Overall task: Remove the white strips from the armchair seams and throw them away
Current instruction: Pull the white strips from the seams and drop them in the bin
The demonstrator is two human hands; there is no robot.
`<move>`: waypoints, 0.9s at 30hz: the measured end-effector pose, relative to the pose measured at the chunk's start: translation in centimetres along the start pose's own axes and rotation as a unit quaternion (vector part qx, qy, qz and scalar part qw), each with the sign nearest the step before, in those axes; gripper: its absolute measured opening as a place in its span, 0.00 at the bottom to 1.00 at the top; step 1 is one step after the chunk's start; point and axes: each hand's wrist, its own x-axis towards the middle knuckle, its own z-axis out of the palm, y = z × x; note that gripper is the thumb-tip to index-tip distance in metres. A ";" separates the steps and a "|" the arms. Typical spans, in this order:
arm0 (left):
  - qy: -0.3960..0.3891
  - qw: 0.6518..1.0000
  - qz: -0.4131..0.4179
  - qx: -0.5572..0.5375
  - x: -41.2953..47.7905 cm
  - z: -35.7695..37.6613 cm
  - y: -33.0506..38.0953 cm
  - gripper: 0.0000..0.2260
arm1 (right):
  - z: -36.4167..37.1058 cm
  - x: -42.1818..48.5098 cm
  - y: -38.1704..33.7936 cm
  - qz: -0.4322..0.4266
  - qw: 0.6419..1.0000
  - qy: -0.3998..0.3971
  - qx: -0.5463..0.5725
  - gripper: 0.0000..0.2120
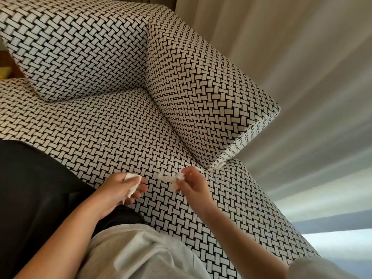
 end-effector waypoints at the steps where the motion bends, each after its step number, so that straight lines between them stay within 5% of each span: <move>1: 0.000 1.000 0.000 -0.007 0.0 0.0 0.1 0.08 | 1.1 0.0 -0.4 -0.011 0.999 -0.032 -0.011 0.02; 7: -0.034 0.996 -0.028 -0.076 0.1 -0.5 0.2 0.16 | 6.4 0.4 -2.0 -0.068 0.988 -0.105 -0.091 0.03; 10: -0.067 0.991 -0.039 -0.112 0.2 -0.6 0.3 0.22 | 8.0 0.5 -2.4 -0.062 0.991 -0.083 -0.085 0.05; 18: -0.087 0.986 -0.048 -0.130 0.4 -1.0 0.0 0.19 | 8.3 1.9 -2.4 -0.162 0.953 0.029 -0.253 0.07; 23: -0.071 0.991 -0.012 -0.116 0.1 -0.9 0.1 0.18 | 6.2 1.2 -2.3 -0.132 0.969 -0.104 -0.180 0.12; 27: -0.089 0.990 -0.006 -0.110 0.3 -1.0 0.0 0.19 | 2.2 0.6 0.2 -0.045 0.986 0.034 -0.154 0.11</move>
